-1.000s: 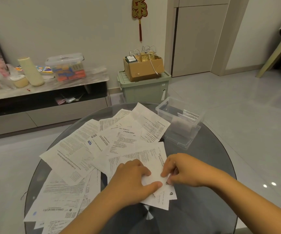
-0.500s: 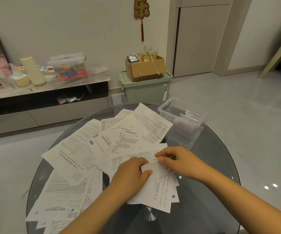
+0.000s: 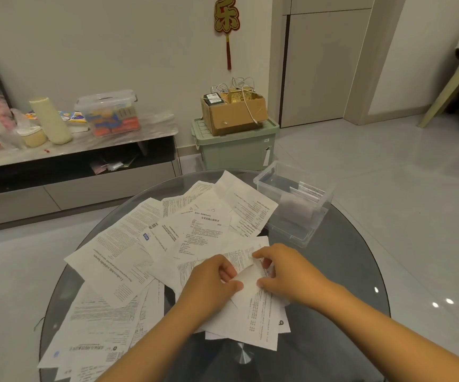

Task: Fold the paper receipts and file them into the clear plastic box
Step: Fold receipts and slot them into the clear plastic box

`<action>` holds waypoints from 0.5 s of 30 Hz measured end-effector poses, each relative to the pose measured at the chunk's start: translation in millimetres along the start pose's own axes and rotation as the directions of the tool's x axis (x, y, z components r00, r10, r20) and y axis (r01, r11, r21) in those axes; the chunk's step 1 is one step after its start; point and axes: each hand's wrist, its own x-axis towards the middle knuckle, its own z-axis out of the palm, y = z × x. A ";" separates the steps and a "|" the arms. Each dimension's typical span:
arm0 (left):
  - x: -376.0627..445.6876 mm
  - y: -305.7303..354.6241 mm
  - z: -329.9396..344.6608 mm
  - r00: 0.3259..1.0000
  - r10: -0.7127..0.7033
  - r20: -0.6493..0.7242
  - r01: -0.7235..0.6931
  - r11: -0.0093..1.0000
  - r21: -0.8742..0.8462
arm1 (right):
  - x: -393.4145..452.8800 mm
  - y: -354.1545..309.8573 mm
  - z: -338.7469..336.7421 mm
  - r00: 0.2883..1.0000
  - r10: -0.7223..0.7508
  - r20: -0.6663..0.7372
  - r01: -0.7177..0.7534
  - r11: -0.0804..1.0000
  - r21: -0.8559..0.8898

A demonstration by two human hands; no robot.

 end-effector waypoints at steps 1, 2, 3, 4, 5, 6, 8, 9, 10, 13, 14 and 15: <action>0.8 1.8 -1.6 1.000 -0.025 0.001 0.025 0.999 -0.047 | 0.4 -0.5 -2.4 1.000 0.013 -0.015 -0.012 1.000 0.015; 1.7 3.1 -3.2 0.999 -0.055 0.001 0.054 0.993 -0.108 | 1.1 -0.5 -4.2 0.999 0.031 -0.030 -0.030 0.999 0.044; 2.3 5.2 -5.9 0.996 -0.084 -0.001 0.083 0.980 -0.183 | 1.6 -1.9 -6.9 0.998 0.052 -0.043 -0.048 0.995 0.087; 2.5 7.3 -8.5 0.994 -0.111 0.000 0.107 0.958 -0.267 | 1.8 -3.3 -9.0 0.996 0.078 -0.052 -0.070 0.987 0.141; 2.9 10.4 -12.8 0.992 -0.129 -0.004 0.119 0.928 -0.352 | 2.5 -5.2 -11.9 0.993 0.100 -0.058 -0.087 0.976 0.202; 3.3 14.7 -17.0 0.990 -0.141 -0.005 0.126 0.897 -0.424 | 3.7 -6.5 -15.3 0.991 0.119 -0.061 -0.099 0.959 0.266; 3.7 22.9 -23.7 0.990 -0.143 0.000 0.122 0.843 -0.523 | 6.7 -11.8 -22.0 0.987 0.146 -0.066 -0.106 0.905 0.413; 2.4 26.9 -25.3 0.991 -0.136 -0.005 0.110 0.825 -0.554 | 6.7 -14.1 -24.9 0.984 0.157 -0.081 -0.098 0.869 0.485; 4.6 33.4 -28.6 0.992 -0.121 -0.023 0.086 0.819 -0.567 | 8.7 -16.0 -32.4 0.981 0.159 -0.109 -0.076 0.838 0.541; 6.9 43.5 -30.3 0.990 -0.131 -0.048 0.081 0.818 -0.569 | 12.6 -21.8 -40.6 0.971 0.182 -0.157 -0.051 0.795 0.605; 9.7 46.4 -30.8 0.989 -0.136 -0.055 0.081 0.818 -0.569 | 14.1 -22.5 -43.0 0.967 0.191 -0.166 -0.050 0.786 0.616; 13.4 51.9 -31.3 0.989 -0.135 -0.060 0.077 0.817 -0.571 | 16.0 -21.4 -46.3 0.963 0.202 -0.177 -0.049 0.780 0.624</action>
